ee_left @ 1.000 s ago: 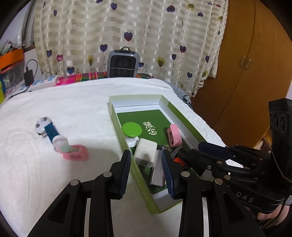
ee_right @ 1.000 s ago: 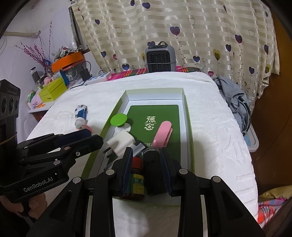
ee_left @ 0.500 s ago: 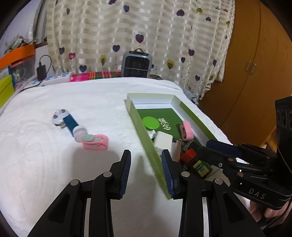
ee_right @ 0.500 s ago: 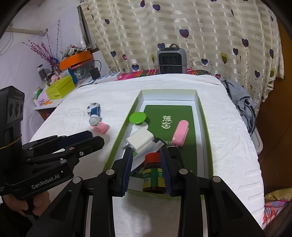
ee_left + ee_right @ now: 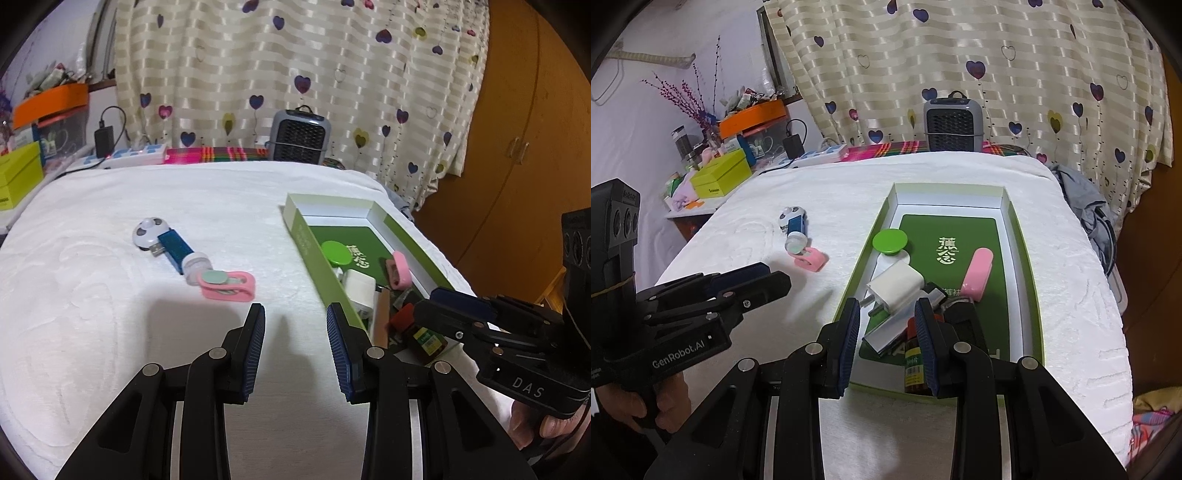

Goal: Organize rigid objects
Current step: 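Withdraw both open tools from the box toward the pink clip, then grasp the pink clip with the right tool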

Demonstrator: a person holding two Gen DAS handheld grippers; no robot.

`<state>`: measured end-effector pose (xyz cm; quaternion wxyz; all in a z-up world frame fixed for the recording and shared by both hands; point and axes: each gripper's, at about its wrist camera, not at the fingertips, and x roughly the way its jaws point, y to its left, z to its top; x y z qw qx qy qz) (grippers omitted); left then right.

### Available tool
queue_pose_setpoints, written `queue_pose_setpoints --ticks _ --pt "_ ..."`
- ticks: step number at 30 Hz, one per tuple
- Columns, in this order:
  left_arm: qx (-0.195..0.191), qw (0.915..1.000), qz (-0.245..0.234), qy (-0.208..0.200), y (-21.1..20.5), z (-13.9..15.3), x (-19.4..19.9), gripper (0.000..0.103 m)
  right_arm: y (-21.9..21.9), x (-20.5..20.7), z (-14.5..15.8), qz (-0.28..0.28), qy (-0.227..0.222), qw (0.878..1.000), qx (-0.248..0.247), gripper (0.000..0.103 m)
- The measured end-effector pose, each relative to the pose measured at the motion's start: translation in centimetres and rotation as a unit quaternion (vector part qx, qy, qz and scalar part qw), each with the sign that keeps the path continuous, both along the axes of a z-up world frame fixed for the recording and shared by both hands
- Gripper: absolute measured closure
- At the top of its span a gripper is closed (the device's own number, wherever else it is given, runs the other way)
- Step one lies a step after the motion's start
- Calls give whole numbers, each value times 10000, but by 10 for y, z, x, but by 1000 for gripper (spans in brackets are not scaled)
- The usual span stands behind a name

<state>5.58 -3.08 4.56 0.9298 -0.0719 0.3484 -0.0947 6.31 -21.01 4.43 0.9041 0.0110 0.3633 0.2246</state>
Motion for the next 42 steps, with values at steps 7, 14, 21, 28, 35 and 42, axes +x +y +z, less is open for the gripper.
queue_pose_setpoints --ticks 7,14,21,28,35,42 --pt "35 9998 174 44 12 -2 6 70 4 1 -1 43 -3 10000 26 71" --pt "-3 9993 350 149 24 -7 17 70 12 8 -2 157 9 9999 38 71" --pt "41 9984 511 219 37 -10 22 70 28 18 -1 399 -7 9992 8 71" --pt "24 9972 701 268 55 -11 27 70 47 26 -2 627 15 9980 -47 71" --pt "7 9965 794 260 71 -9 30 70 70 33 -5 924 43 9956 -168 71" --pt "-46 9959 854 294 83 -10 35 70 94 46 -12 1187 174 9922 -342 71"
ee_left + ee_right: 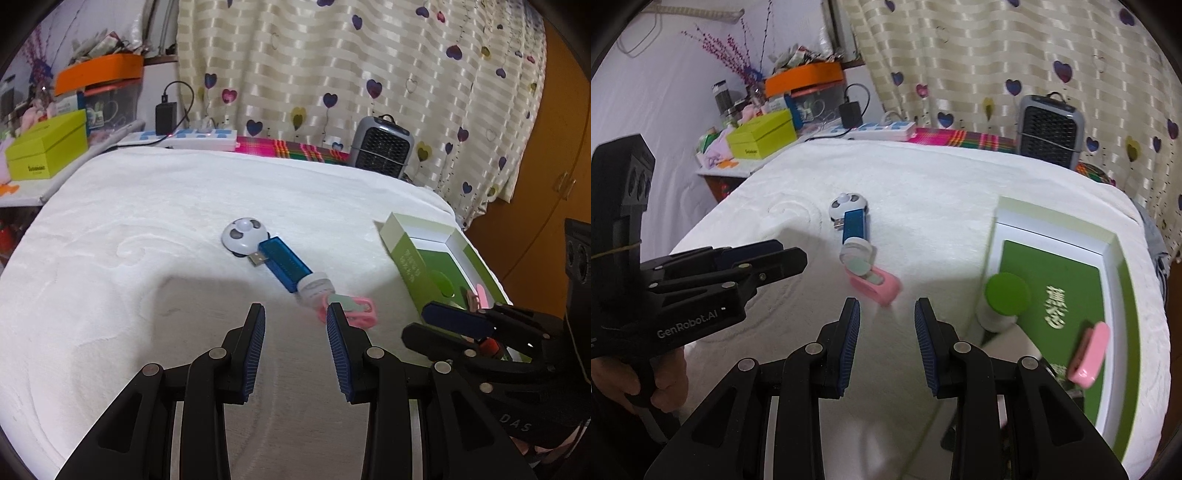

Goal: Organize rigid objects
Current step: 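Grasp the pink clip with the right tool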

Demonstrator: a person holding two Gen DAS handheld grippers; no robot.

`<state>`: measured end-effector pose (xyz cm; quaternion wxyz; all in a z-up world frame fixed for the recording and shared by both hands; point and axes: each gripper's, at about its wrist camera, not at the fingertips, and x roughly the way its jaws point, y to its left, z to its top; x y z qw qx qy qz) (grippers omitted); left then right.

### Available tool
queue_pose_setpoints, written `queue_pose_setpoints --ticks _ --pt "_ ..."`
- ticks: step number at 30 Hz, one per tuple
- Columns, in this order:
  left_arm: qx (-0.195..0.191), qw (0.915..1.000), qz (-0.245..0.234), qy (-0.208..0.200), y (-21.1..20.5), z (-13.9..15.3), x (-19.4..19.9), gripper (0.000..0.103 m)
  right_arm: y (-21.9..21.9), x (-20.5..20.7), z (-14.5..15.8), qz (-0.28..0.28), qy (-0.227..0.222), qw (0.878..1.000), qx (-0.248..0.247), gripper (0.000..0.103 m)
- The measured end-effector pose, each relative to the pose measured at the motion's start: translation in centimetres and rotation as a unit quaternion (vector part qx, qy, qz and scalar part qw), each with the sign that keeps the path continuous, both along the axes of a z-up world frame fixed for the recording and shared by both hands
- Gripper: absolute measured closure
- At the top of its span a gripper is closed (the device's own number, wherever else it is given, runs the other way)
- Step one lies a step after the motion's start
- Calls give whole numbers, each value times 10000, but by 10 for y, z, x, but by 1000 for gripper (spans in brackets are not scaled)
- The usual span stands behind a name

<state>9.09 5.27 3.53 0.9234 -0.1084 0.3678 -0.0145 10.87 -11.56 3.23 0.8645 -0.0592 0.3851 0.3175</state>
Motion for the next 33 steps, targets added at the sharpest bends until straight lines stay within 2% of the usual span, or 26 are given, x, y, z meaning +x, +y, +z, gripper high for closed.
queue_pose_setpoints --ticks 4,8,20,27,29,33 --pt "-22 10000 3 24 6 -1 2 70 13 6 -3 120 41 9998 -129 70" --pt "-69 10000 7 33 10 -2 3 70 25 12 -5 231 66 9993 -270 62" --pt "-333 9994 27 89 25 -11 7 70 54 36 -15 483 224 9949 -857 62" --pt "-405 9992 -9 73 26 -11 7 70 67 37 -23 727 341 9893 -1218 62" --pt "-413 9991 -13 67 26 -11 7 70 70 35 -24 780 342 9880 -1288 71" --pt "-421 9991 -12 66 26 -11 7 70 75 34 -27 825 336 9860 -1409 78"
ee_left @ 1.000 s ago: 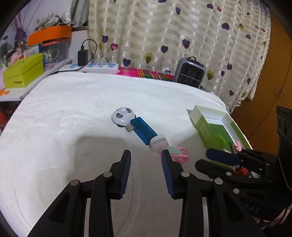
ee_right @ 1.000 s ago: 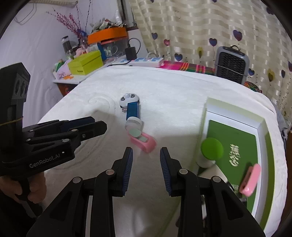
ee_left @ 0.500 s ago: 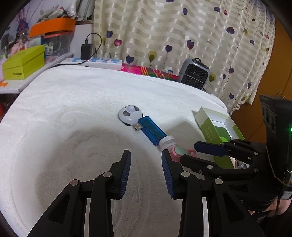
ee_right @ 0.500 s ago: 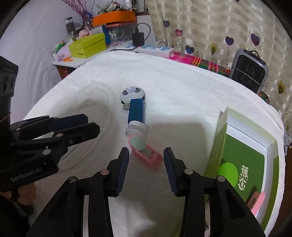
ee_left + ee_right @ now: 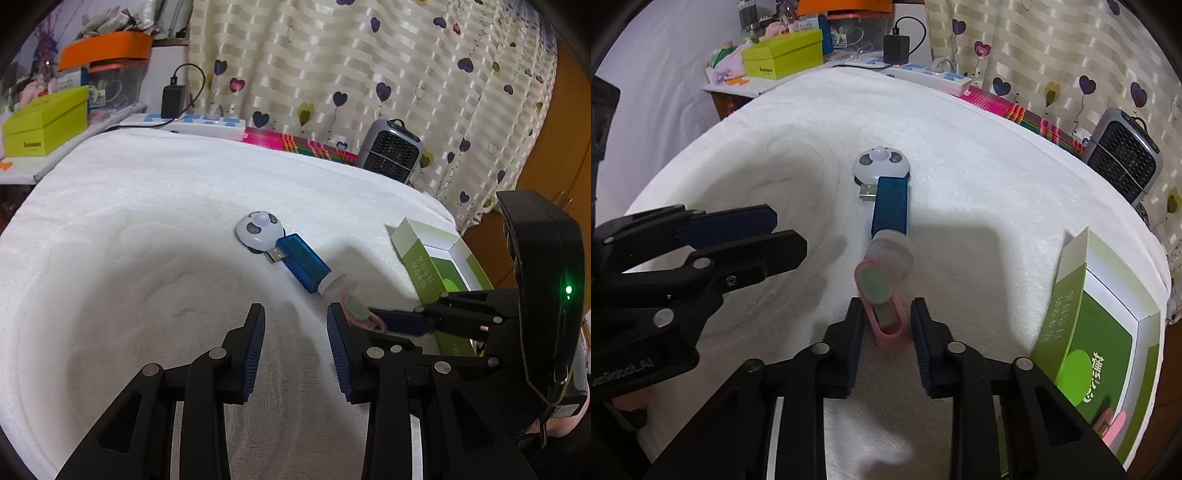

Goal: Organize rigid objects
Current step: 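Grasp the pink clip with the right tool, then grasp the small white round cap with the left tool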

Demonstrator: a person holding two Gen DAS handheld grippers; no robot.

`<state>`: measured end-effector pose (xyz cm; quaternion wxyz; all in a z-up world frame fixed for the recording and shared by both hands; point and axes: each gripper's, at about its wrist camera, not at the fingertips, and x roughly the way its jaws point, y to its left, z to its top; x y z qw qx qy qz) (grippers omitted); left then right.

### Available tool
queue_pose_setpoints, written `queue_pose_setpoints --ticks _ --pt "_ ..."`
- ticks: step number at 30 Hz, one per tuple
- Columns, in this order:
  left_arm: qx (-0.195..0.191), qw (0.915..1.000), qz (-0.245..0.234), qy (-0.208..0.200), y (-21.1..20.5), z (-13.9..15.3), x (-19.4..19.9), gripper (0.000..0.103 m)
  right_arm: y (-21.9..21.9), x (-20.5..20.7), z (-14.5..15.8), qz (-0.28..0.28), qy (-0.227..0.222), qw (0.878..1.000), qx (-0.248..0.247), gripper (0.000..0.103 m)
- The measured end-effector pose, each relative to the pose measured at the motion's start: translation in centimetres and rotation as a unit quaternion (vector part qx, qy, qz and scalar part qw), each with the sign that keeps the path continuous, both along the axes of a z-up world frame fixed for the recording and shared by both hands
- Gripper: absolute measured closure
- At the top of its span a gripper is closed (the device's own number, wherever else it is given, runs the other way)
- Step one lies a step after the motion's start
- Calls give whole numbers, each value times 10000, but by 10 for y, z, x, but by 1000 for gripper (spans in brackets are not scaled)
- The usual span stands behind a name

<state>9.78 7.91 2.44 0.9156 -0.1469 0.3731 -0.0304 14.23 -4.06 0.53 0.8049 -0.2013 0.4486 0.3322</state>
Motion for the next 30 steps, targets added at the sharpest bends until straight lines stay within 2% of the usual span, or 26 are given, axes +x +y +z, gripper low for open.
queue_pose_setpoints --ticks 1,8,16,21,25,30 --pt "1 10000 3 0 0 0 0 70 1 -1 0 16 5 10000 7 85" --pt "-43 10000 9 -33 0 2 0 70 -8 -11 4 -18 -49 10000 39 85" --pt "-95 9999 -8 -37 1 2 0 70 -19 8 14 -632 -212 9977 114 85" --pt "-190 9998 64 -72 6 2 -1 70 -1 15 6 -459 -97 9989 7 85" --pt "-215 9997 81 -65 7 1 0 69 7 4 8 -53 0 9997 245 85" --pt "-105 9998 145 -29 8 -2 3 64 -2 3 11 -222 -85 9991 365 85"
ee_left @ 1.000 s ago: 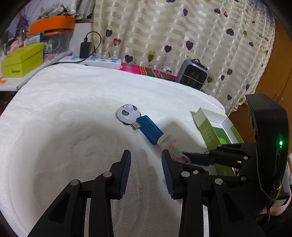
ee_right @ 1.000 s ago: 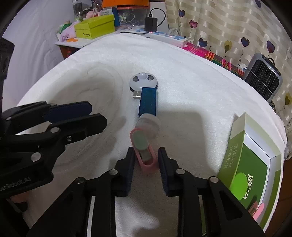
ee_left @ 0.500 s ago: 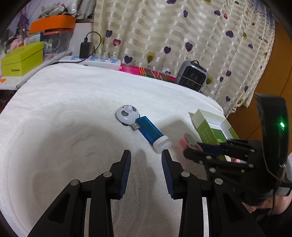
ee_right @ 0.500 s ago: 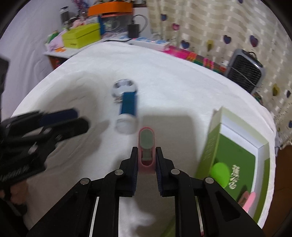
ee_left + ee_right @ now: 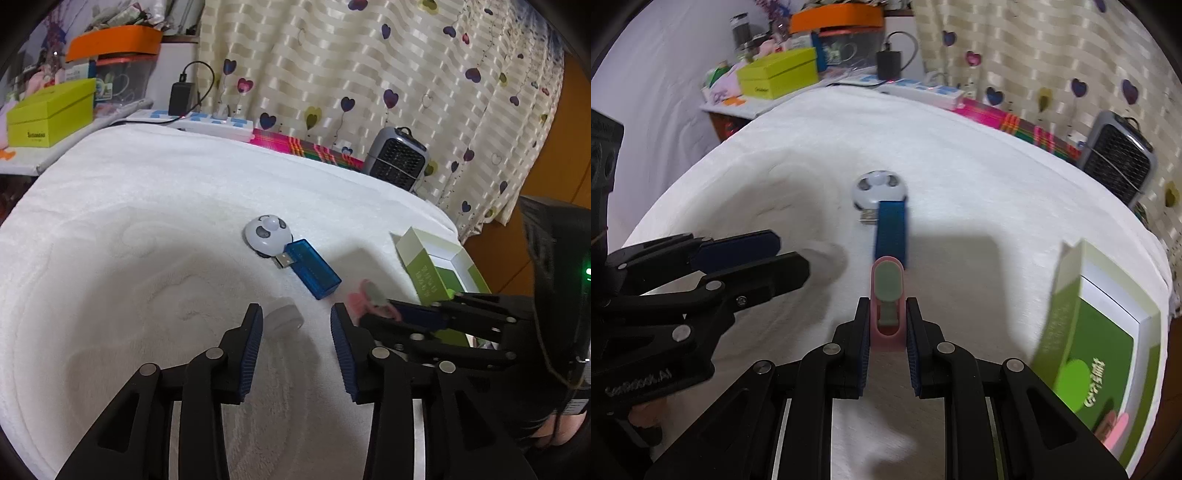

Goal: Organize rigid objects
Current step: 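Grasp the small white round cap with the left tool, then carry the white cap with the left tool while the right tool carries the pink clip toward the box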

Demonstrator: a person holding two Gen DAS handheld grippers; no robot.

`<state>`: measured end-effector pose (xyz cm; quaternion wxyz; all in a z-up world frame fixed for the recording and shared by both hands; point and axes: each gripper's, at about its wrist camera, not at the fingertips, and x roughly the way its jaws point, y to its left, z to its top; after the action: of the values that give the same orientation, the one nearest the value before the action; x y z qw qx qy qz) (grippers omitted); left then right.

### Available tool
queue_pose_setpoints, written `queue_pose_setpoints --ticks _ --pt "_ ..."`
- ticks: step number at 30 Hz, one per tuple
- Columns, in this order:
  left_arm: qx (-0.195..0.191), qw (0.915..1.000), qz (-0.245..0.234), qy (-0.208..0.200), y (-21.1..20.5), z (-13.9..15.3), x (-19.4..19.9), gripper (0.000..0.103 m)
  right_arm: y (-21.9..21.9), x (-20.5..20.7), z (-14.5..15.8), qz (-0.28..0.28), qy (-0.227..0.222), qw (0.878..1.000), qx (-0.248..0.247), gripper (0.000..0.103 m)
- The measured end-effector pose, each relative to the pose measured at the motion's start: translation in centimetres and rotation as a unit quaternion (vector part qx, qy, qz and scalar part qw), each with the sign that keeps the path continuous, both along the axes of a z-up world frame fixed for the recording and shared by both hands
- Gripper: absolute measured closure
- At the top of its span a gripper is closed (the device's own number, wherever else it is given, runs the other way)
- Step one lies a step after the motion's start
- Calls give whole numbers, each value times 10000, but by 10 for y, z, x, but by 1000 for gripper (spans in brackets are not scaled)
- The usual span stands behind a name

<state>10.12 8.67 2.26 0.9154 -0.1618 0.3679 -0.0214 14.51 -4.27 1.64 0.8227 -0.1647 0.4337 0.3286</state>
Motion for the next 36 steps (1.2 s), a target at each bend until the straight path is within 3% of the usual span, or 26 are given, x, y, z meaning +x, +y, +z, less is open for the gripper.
queue_pose_setpoints --ticks 8,15,18,36 --pt "578 9977 161 303 -9 -11 14 63 -19 -4 7 -142 -5 9994 328 85" --pt "745 9963 219 376 -13 -14 19 64 -30 -7 9 -156 21 9986 511 85" --pt "712 9965 196 401 -14 -15 21 74 -35 -8 11 -186 6 9981 583 85" --pt "669 9977 -100 19 -36 7 -3 74 -67 -27 15 -490 -30 9937 1010 85"
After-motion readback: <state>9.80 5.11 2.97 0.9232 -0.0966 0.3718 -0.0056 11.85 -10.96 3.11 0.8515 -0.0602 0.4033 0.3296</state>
